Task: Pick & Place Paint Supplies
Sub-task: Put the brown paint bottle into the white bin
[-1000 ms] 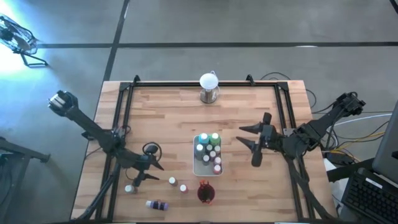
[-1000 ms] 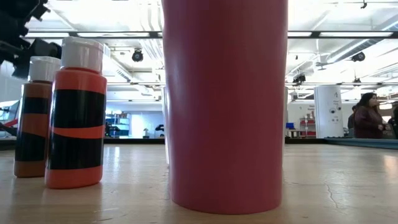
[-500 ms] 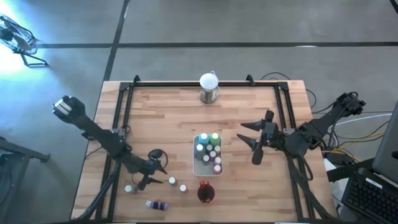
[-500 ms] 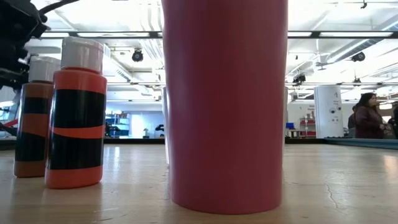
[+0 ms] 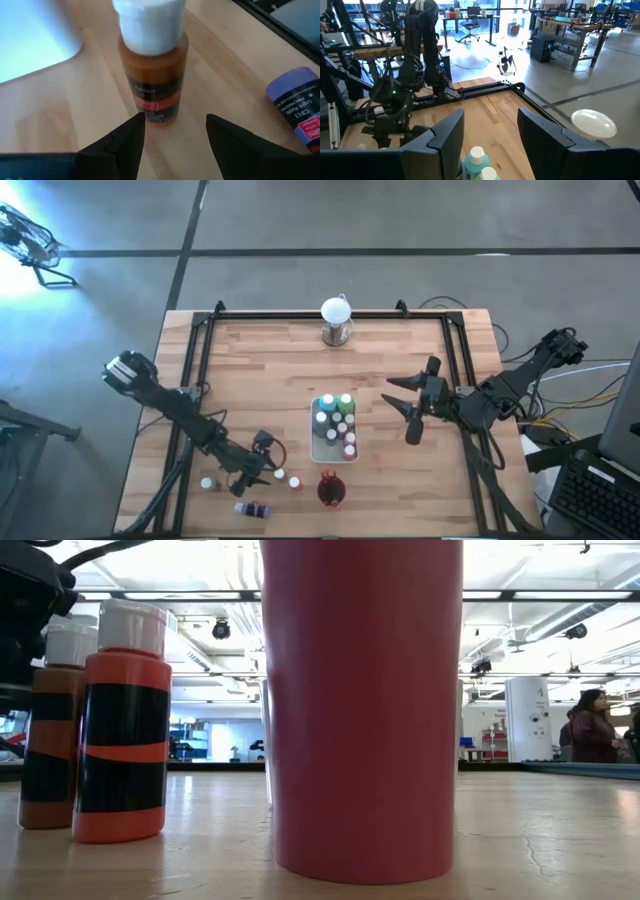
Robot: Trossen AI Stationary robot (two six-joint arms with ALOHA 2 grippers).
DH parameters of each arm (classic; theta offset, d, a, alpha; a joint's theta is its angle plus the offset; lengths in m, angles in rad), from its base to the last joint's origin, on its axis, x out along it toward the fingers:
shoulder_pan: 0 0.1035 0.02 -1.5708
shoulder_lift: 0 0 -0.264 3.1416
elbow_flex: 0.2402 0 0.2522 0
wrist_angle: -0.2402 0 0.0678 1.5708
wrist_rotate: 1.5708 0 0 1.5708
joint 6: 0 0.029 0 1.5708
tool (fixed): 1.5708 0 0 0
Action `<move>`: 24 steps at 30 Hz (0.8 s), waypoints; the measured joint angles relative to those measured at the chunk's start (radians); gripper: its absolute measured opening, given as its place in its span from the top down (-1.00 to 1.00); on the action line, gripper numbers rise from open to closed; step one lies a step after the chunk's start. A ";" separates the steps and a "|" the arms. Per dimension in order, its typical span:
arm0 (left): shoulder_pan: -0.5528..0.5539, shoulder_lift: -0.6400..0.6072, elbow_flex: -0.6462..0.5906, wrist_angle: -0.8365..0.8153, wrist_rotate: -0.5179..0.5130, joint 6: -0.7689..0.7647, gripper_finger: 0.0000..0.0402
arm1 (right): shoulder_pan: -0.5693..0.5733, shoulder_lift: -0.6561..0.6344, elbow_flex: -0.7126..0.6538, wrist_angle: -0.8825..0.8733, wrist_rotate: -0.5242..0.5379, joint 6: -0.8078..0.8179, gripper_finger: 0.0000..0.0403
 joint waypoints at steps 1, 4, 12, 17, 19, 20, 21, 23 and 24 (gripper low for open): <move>0.000 0.010 0.006 -0.001 0.002 0.011 -0.07 | 0.000 0.000 0.000 0.000 0.000 0.000 0.12; 0.000 0.030 0.017 0.004 0.007 0.039 -0.07 | 0.000 0.000 0.000 0.000 0.000 0.000 0.09; 0.002 0.042 0.020 0.057 0.007 0.118 -0.07 | 0.000 0.001 -0.001 0.000 0.000 0.000 0.02; 0.012 0.041 0.020 0.072 0.007 0.157 -0.07 | 0.000 0.001 -0.001 0.000 0.000 -0.001 0.05; 0.019 0.041 0.020 0.079 0.007 0.169 -0.07 | 0.000 0.001 -0.001 0.000 0.000 -0.001 0.07; 0.023 0.041 0.020 0.081 0.007 0.173 -0.07 | 0.000 0.001 -0.001 0.000 0.000 -0.001 0.08; 0.026 0.041 0.020 0.085 0.007 0.177 -0.07 | 0.000 0.001 -0.001 0.000 0.000 -0.003 0.09; 0.031 0.041 0.020 0.096 0.010 0.190 -0.07 | 0.000 0.001 -0.001 0.000 -0.001 -0.004 0.10; 0.032 0.042 0.020 0.107 0.013 0.199 -0.07 | 0.000 0.001 -0.001 0.000 -0.001 -0.004 0.11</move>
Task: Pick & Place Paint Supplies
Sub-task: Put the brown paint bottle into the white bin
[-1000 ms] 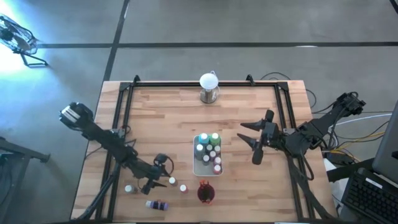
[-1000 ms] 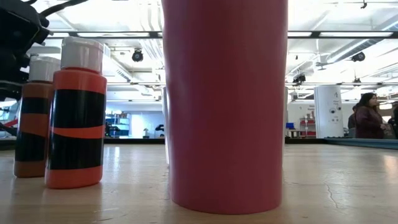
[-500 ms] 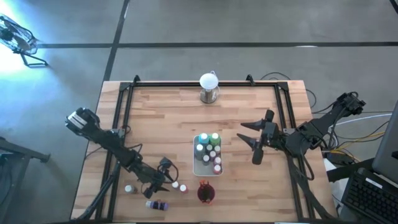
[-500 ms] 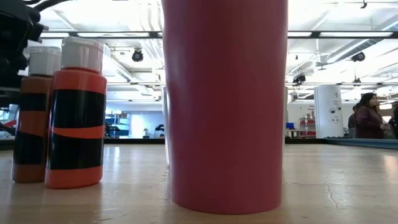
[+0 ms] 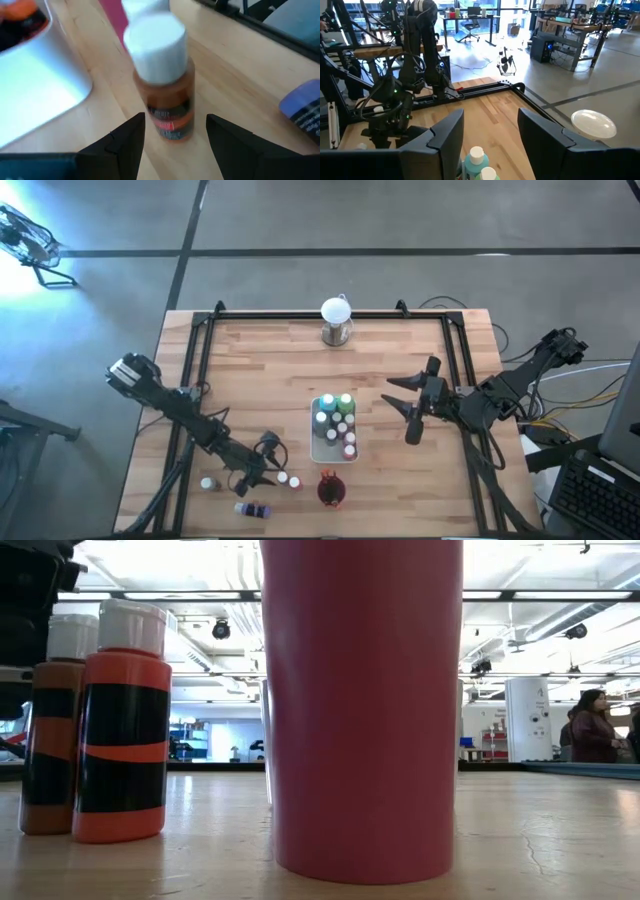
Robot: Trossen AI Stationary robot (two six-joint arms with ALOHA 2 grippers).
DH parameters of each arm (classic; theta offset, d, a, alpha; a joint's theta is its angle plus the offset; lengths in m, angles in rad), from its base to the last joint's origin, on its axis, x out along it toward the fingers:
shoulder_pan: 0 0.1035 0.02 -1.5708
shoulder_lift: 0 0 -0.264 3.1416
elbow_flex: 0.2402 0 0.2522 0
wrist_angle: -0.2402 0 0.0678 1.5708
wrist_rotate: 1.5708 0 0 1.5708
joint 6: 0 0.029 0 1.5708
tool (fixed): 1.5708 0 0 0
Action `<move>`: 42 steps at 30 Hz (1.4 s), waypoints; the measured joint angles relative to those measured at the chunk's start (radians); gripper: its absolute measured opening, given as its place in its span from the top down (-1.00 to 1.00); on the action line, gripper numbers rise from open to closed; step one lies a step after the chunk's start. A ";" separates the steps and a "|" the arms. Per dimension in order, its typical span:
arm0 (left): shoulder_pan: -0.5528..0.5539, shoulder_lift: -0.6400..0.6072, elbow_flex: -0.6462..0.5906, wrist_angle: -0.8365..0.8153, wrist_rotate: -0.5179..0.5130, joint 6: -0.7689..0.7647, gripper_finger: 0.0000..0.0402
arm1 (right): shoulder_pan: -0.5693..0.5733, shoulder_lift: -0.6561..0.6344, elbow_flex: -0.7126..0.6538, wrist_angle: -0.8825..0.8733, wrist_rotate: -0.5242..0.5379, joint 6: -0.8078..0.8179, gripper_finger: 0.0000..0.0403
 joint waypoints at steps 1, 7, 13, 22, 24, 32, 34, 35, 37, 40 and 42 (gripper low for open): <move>0.000 0.003 0.000 0.012 0.004 0.007 -0.07 | 0.000 0.000 0.000 0.000 0.000 0.000 0.11; 0.002 0.047 0.008 0.052 0.035 0.009 -0.07 | 0.000 0.000 0.000 0.000 -0.001 0.000 0.07; 0.012 0.105 0.008 0.148 0.069 0.008 -0.07 | 0.000 0.000 0.000 0.000 -0.001 0.000 -0.01; 0.026 0.182 0.008 0.279 0.116 0.002 -0.07 | 0.000 0.000 0.000 0.000 -0.001 -0.002 0.00; 0.027 0.197 0.008 0.306 0.119 0.001 -0.07 | 0.000 0.000 0.000 0.000 -0.001 -0.004 0.01; 0.032 0.254 0.015 0.394 0.120 -0.011 -0.07 | 0.000 0.000 0.000 0.000 -0.001 -0.026 0.01; 0.032 0.260 0.017 0.401 0.120 -0.014 -0.05 | 0.000 0.000 0.000 0.000 -0.001 -0.029 -0.01; 0.032 0.260 0.018 0.404 0.120 -0.017 -0.02 | 0.000 0.000 0.000 0.000 -0.001 -0.029 -0.01; 0.032 0.256 0.018 0.402 0.120 -0.020 0.08 | 0.000 0.000 0.000 0.000 -0.001 -0.029 -0.02; 0.032 0.239 0.016 0.390 0.121 -0.022 0.30 | 0.000 0.000 0.000 0.000 -0.001 -0.029 -0.01; 0.032 0.215 0.015 0.358 0.121 -0.024 0.44 | 0.000 0.000 0.000 0.000 -0.001 -0.022 0.02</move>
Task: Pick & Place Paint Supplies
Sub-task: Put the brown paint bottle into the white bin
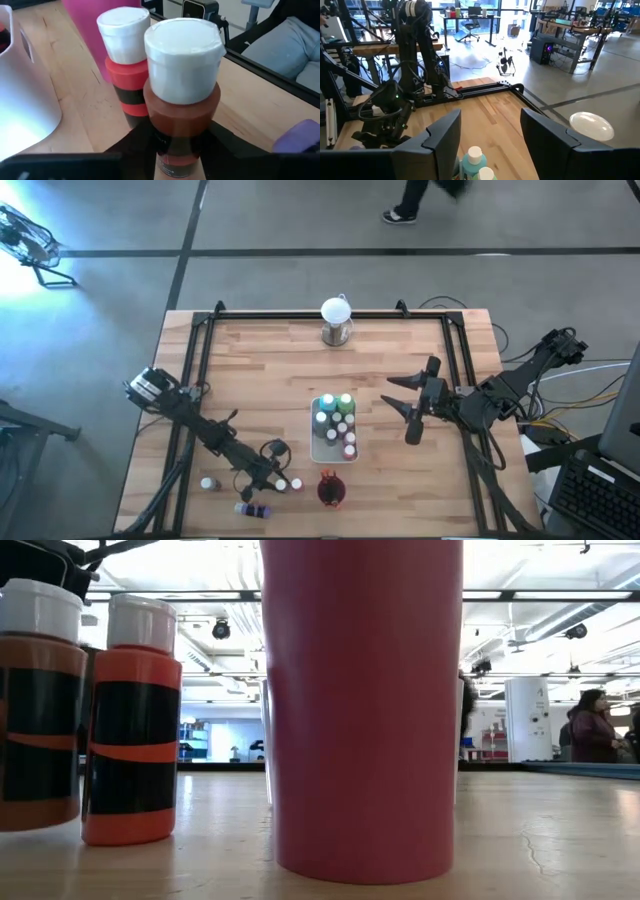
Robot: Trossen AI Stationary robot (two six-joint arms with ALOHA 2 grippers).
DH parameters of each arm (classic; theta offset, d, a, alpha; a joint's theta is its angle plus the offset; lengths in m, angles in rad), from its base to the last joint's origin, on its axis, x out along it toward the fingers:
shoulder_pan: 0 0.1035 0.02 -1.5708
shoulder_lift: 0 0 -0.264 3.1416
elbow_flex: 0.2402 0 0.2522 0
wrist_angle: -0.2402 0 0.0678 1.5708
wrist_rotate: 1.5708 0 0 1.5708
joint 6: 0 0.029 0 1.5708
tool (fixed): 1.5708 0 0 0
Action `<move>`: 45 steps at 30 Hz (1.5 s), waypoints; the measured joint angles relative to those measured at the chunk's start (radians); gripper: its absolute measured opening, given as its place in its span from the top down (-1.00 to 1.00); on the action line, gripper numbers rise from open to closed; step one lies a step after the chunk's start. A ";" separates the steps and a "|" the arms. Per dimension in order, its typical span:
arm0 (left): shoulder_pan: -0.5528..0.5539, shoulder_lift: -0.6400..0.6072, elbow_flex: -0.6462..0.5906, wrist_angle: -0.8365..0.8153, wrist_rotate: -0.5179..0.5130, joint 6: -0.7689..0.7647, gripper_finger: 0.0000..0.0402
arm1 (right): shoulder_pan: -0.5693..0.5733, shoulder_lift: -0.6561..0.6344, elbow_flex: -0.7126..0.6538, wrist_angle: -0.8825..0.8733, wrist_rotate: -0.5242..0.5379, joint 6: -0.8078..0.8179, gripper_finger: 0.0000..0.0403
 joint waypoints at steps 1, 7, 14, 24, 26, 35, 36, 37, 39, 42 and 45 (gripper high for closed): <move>0.000 -0.015 0.000 -0.022 0.000 -0.002 0.46 | 0.000 0.000 0.000 0.000 0.000 0.011 0.03; 0.024 -0.179 -0.001 -0.246 0.000 -0.030 0.46 | -0.002 0.000 0.000 0.000 -0.061 0.091 0.12; 0.164 -0.479 0.053 -0.651 -0.020 -0.164 0.46 | -0.062 0.050 0.001 0.002 -0.200 0.165 0.18; 0.315 -0.612 0.414 -1.156 -0.231 -0.071 0.46 | -0.143 0.214 0.125 -0.005 -0.327 0.103 0.09; 0.329 -0.601 0.460 -1.158 -0.256 -0.051 0.46 | -0.145 0.253 0.175 -0.008 -0.328 0.062 0.06; 0.358 -0.513 0.624 -1.157 -0.278 0.020 0.46 | -0.181 0.410 0.448 -0.240 -0.344 0.039 -0.03; 0.358 -0.498 0.639 -1.157 -0.277 0.029 0.46 | -0.189 0.428 0.472 -0.270 -0.344 0.036 -0.04; 0.358 -0.484 0.652 -1.157 -0.277 0.036 0.46 | -0.196 0.446 0.495 -0.295 -0.344 0.029 -0.05; 0.360 -0.460 0.668 -1.164 -0.276 0.053 0.46 | -0.205 0.476 0.539 -0.324 -0.344 0.022 -0.06; 0.362 -0.438 0.682 -1.162 -0.275 0.056 0.46 | -0.209 0.503 0.582 -0.353 -0.342 0.018 -0.08; 0.368 -0.425 0.691 -1.159 -0.275 0.055 0.46 | -0.208 0.516 0.603 -0.368 -0.350 0.021 -0.07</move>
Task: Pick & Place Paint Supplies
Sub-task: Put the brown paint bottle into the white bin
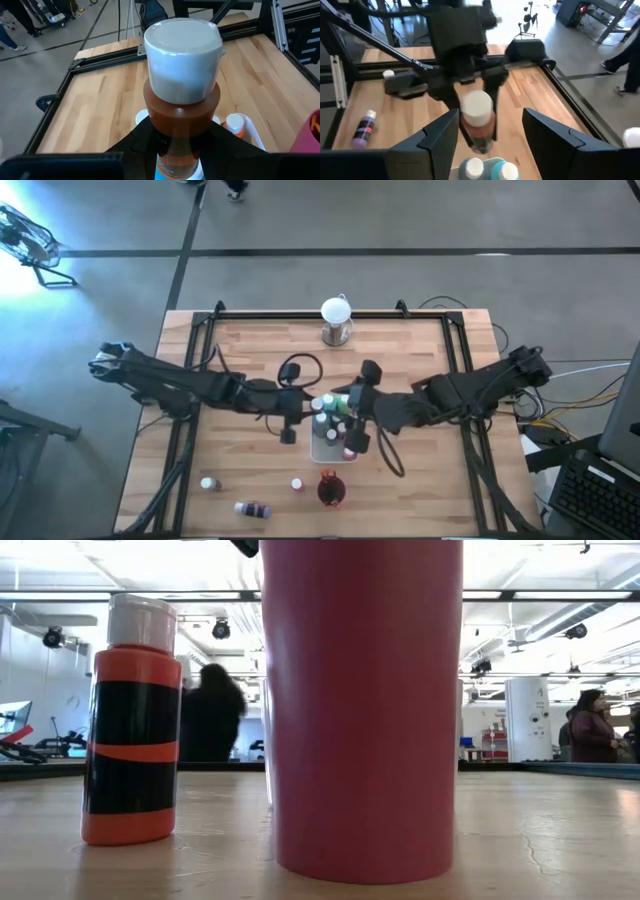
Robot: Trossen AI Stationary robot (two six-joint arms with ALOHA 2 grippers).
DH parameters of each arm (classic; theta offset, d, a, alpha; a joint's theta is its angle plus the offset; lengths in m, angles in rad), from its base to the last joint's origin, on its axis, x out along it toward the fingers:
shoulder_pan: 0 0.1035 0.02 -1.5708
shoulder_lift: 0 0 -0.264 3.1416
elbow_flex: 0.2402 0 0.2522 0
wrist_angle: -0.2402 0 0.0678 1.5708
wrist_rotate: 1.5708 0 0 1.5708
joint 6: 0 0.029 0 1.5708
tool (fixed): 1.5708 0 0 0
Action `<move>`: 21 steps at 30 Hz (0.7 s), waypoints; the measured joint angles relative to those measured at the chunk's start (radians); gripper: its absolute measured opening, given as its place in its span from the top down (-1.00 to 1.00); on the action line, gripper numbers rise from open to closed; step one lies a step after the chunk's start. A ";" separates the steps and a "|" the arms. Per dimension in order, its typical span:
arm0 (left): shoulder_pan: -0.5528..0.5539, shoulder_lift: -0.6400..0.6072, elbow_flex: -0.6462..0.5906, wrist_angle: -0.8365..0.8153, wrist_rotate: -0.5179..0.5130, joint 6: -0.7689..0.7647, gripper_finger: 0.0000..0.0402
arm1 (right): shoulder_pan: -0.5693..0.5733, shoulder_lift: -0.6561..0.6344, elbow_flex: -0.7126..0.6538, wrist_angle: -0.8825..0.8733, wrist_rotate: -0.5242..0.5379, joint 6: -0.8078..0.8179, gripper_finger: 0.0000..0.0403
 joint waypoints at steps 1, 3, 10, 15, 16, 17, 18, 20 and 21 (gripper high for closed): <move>0.002 0.003 0.003 -0.003 0.000 0.000 0.46 | 0.000 0.002 0.006 0.001 -0.002 0.002 -0.06; 0.008 0.012 0.019 0.000 0.000 0.000 0.46 | -0.001 0.003 0.006 -0.001 -0.032 0.002 -0.04; 0.019 0.029 0.056 0.003 0.001 0.005 0.46 | -0.014 0.008 0.004 0.006 -0.071 0.005 -0.03; 0.019 0.032 0.056 0.040 0.012 0.016 0.46 | -0.021 0.008 0.002 0.007 -0.071 -0.003 -0.08; 0.019 0.034 0.057 0.052 0.013 0.017 0.46 | -0.024 0.008 0.001 0.007 -0.071 -0.005 -0.09; 0.020 0.034 0.057 0.059 0.018 0.018 0.46 | -0.026 0.008 0.001 0.008 -0.070 -0.007 -0.10; 0.020 0.034 0.057 0.061 0.019 0.018 0.46 | -0.028 0.008 -0.001 0.008 -0.070 -0.010 -0.11; 0.023 0.034 0.057 0.077 0.037 0.018 0.45 | -0.033 0.008 -0.004 0.009 -0.069 -0.016 -0.13; 0.025 0.034 0.057 0.084 0.046 0.018 0.45 | -0.034 0.008 -0.005 0.009 -0.069 -0.019 -0.14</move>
